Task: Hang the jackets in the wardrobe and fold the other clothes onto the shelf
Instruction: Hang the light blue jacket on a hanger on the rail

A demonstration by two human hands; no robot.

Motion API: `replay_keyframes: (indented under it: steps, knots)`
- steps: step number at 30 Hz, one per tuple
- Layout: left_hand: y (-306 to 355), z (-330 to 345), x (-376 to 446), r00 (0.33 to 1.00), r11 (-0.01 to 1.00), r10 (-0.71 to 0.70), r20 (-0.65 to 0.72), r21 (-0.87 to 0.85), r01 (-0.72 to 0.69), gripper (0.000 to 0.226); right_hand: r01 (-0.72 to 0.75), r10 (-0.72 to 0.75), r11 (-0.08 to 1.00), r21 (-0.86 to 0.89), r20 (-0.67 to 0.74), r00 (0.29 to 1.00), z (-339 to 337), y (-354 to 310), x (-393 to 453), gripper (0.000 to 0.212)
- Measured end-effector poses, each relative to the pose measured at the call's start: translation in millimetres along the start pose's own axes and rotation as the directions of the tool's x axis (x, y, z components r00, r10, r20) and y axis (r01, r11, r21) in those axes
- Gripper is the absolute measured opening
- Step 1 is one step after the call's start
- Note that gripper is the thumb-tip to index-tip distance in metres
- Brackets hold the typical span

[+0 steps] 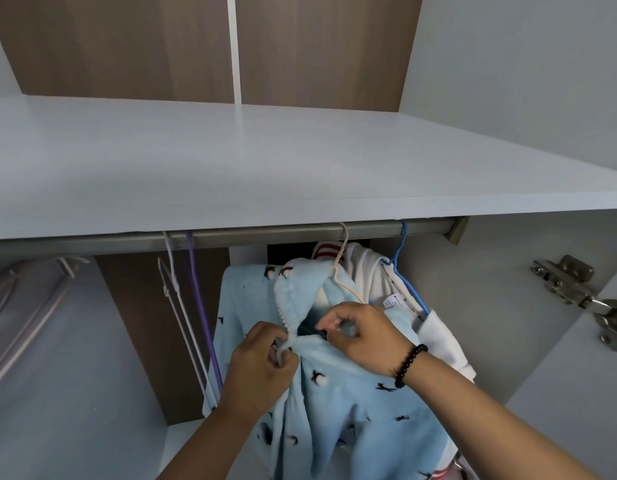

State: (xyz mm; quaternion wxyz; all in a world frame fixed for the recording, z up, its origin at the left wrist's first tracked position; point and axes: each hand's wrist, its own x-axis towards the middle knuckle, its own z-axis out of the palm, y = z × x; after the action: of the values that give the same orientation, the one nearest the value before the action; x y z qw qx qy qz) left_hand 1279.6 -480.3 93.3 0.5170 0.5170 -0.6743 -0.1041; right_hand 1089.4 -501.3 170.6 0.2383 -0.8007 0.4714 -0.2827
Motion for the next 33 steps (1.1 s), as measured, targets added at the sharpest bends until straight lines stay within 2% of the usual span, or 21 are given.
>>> replay_keyframes:
  steps: [6,11,15,18,20,22,25,26,28,30,31,33]
  knots:
    - [-3,4,7,0.995,0.997,-0.060,-0.080,0.037,0.063,0.026,0.048,-0.048,0.999,-0.025,-0.016,0.999,7,-6,-4,0.013]
    - [-11,7,12,0.948,0.960,-0.278,-0.155,-0.019,0.279,0.024,0.079,-0.107,0.978,-0.192,-0.145,0.984,10,-3,-16,0.019]
    - [-16,10,6,0.902,0.908,-0.417,-0.111,-0.077,0.411,0.025,-0.021,-0.047,0.977,-0.211,-0.312,0.949,12,10,-35,0.038]
    - [-15,14,1,0.891,0.889,-0.453,0.004,-0.068,0.453,0.027,-0.211,0.132,0.966,-0.152,-0.410,0.902,13,26,-44,0.057]
    - [-14,15,3,0.892,0.895,-0.444,0.089,-0.011,0.446,0.027,-0.340,0.308,0.940,0.002,-0.426,0.850,13,35,-47,0.062]
    - [-12,16,10,0.889,0.906,-0.417,0.188,0.007,0.423,0.025,-0.410,0.447,0.894,0.182,-0.409,0.795,11,44,-47,0.056]
    - [-9,14,30,0.861,0.910,-0.404,0.310,0.038,0.413,0.019,-0.517,0.573,0.820,0.247,-0.363,0.735,4,59,-49,0.040]
    - [-8,13,40,0.867,0.914,-0.400,0.298,0.062,0.400,0.020,-0.549,0.600,0.800,0.244,-0.354,0.717,2,61,-50,0.034]
    - [-6,14,63,0.919,0.937,-0.348,0.183,0.096,0.336,0.029,-0.576,0.631,0.775,0.259,-0.356,0.689,1,66,-54,0.021]
    - [-5,18,89,0.963,0.966,-0.250,0.098,0.096,0.241,0.043,-0.573,0.627,0.778,0.258,-0.377,0.681,3,71,-58,0.019]
    - [-4,22,101,0.966,0.972,-0.225,0.124,0.105,0.212,0.054,-0.565,0.615,0.787,0.249,-0.392,0.684,4,73,-60,0.020]
    - [-2,31,120,0.937,0.966,-0.232,0.263,0.173,0.191,0.075,-0.540,0.582,0.811,0.227,-0.419,0.697,5,73,-62,0.022]
